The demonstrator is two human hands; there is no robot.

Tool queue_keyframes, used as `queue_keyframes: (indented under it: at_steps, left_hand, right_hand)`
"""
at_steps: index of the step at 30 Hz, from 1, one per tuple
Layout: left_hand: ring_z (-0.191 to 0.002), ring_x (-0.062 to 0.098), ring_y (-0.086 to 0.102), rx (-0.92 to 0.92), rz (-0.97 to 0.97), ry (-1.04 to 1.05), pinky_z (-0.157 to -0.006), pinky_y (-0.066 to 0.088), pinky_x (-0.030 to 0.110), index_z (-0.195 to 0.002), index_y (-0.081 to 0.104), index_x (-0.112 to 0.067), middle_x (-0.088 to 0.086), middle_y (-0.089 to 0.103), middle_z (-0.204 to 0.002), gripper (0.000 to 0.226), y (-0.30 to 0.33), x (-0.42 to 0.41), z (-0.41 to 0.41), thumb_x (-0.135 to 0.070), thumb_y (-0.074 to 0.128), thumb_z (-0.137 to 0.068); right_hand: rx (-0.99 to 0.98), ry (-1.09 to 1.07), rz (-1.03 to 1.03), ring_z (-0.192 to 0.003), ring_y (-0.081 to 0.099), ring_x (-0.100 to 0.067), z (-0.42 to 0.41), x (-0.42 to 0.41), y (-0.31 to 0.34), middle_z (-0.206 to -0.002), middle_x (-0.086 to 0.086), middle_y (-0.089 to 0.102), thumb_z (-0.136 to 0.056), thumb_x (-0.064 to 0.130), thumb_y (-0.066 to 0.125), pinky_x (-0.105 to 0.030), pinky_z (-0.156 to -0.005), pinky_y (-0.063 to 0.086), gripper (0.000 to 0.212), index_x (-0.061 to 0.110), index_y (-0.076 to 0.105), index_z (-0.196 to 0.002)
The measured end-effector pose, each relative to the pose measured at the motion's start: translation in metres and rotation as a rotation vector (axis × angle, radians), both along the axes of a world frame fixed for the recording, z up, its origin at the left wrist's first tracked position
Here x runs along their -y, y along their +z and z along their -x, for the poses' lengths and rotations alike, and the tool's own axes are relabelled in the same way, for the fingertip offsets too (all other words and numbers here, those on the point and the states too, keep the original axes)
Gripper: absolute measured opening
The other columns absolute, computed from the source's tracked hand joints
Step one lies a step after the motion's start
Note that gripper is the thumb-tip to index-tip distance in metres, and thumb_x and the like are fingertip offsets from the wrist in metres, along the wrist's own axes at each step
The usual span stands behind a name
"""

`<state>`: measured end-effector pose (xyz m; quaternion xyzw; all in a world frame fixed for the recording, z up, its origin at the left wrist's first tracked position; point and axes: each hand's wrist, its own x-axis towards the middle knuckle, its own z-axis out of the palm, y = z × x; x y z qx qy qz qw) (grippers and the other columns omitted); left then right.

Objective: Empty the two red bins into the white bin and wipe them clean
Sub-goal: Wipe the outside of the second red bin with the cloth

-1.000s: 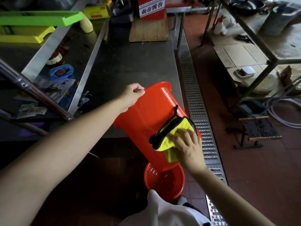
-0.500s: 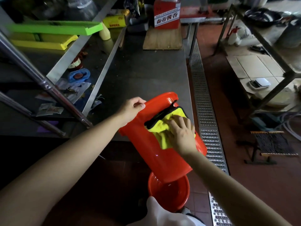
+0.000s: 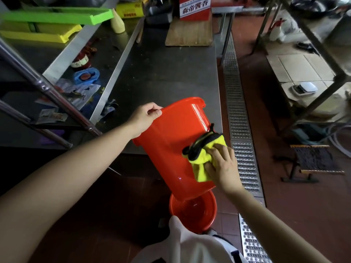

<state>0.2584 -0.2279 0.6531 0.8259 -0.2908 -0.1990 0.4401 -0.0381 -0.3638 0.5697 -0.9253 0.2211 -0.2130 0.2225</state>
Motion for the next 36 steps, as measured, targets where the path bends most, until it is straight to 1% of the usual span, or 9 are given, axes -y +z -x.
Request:
queue_keyframes:
  at_steps: [4,9,11,14,18,22,25,33,36]
  left_hand:
    - [-0.088,-0.007,0.063,-0.023,0.006,-0.013,-0.075,0.045,0.021,-0.09,0.069,-0.038,-0.023,0.069,-0.095,0.011,0.001,-0.002,-0.001,-0.032,0.062,-0.095]
    - [-0.108,0.013,0.063,-0.1,0.054,-0.041,-0.095,0.048,0.033,-0.095,0.07,-0.032,-0.009,0.071,-0.108,0.009,-0.006,-0.017,-0.008,-0.028,0.062,-0.096]
    - [-0.112,0.017,0.061,-0.141,0.065,-0.058,-0.099,0.046,0.034,-0.097,0.07,-0.03,-0.005,0.07,-0.111,0.009,-0.008,-0.024,-0.011,-0.026,0.062,-0.096]
    - [-0.101,0.011,0.061,-0.17,0.095,-0.047,-0.089,0.046,0.023,-0.094,0.071,-0.03,-0.009,0.072,-0.102,0.013,-0.009,-0.031,-0.01,-0.021,0.062,-0.096]
    - [-0.088,0.006,0.062,-0.158,0.088,-0.018,-0.084,0.048,0.025,-0.096,0.069,-0.026,-0.007,0.07,-0.096,0.01,-0.012,-0.037,-0.011,-0.02,0.062,-0.096]
    - [-0.081,-0.005,0.062,-0.126,0.073,0.0,-0.076,0.046,0.016,-0.091,0.07,-0.038,-0.016,0.071,-0.089,0.017,-0.018,-0.039,-0.011,-0.022,0.063,-0.094]
    - [-0.086,-0.004,0.062,-0.083,0.055,-0.004,-0.08,0.047,0.021,-0.093,0.068,-0.041,-0.019,0.07,-0.093,0.011,-0.022,-0.037,-0.012,-0.032,0.062,-0.092]
    - [-0.104,0.019,0.062,-0.084,-0.126,-0.181,-0.095,0.05,0.043,-0.104,0.061,-0.038,-0.004,0.066,-0.107,0.017,0.009,-0.03,-0.004,-0.045,0.057,-0.089]
    - [-0.103,0.013,0.061,-0.013,-0.294,-0.287,-0.081,0.048,0.032,-0.115,0.054,-0.045,-0.015,0.061,-0.112,0.036,0.038,0.0,0.004,-0.051,0.056,-0.08]
  right_hand:
    - [0.003,-0.008,0.007,-0.115,0.048,-0.035,0.031,-0.009,-0.015,-0.13,-0.004,0.05,-0.085,0.035,0.055,-0.053,-0.087,0.046,0.045,0.03,0.055,-0.13]
    - [-0.015,-0.041,0.043,-0.118,0.046,-0.03,0.001,-0.012,-0.004,-0.132,-0.001,0.05,-0.094,0.054,0.049,-0.044,-0.086,0.044,0.042,0.033,0.057,-0.13]
    - [-0.04,-0.066,0.029,-0.118,0.045,-0.032,-0.037,-0.006,0.01,-0.132,-0.003,0.05,-0.097,0.053,0.05,-0.046,-0.087,0.044,0.041,0.03,0.058,-0.13]
    - [-0.053,-0.101,-0.01,-0.121,0.043,-0.035,-0.102,0.005,0.036,-0.133,-0.005,0.051,-0.098,0.05,0.052,-0.049,-0.09,0.043,0.041,0.027,0.058,-0.132]
    - [-0.107,-0.102,-0.017,-0.124,0.041,-0.032,-0.146,0.003,0.053,-0.133,-0.004,0.05,-0.1,0.049,0.049,-0.048,-0.092,0.039,0.041,0.031,0.053,-0.136]
    - [-0.09,-0.08,0.097,-0.108,0.046,-0.034,-0.097,-0.02,0.039,-0.12,-0.004,0.053,-0.092,0.036,0.056,-0.045,-0.082,0.043,0.038,0.029,0.057,-0.129]
    - [-0.082,-0.052,0.197,-0.108,0.046,-0.032,-0.042,-0.037,0.015,-0.121,-0.003,0.05,-0.081,0.024,0.07,-0.046,-0.082,0.043,0.05,0.031,0.055,-0.128]
    - [-0.09,-0.045,0.21,-0.116,0.047,-0.033,0.009,-0.048,-0.001,-0.129,-0.005,0.05,-0.083,0.022,0.069,-0.046,-0.087,0.041,0.051,0.028,0.059,-0.133]
    - [-0.054,-0.06,0.2,-0.116,0.045,-0.031,0.006,-0.052,0.004,-0.129,-0.003,0.047,-0.086,0.029,0.054,-0.046,-0.083,0.043,0.044,0.029,0.062,-0.129]
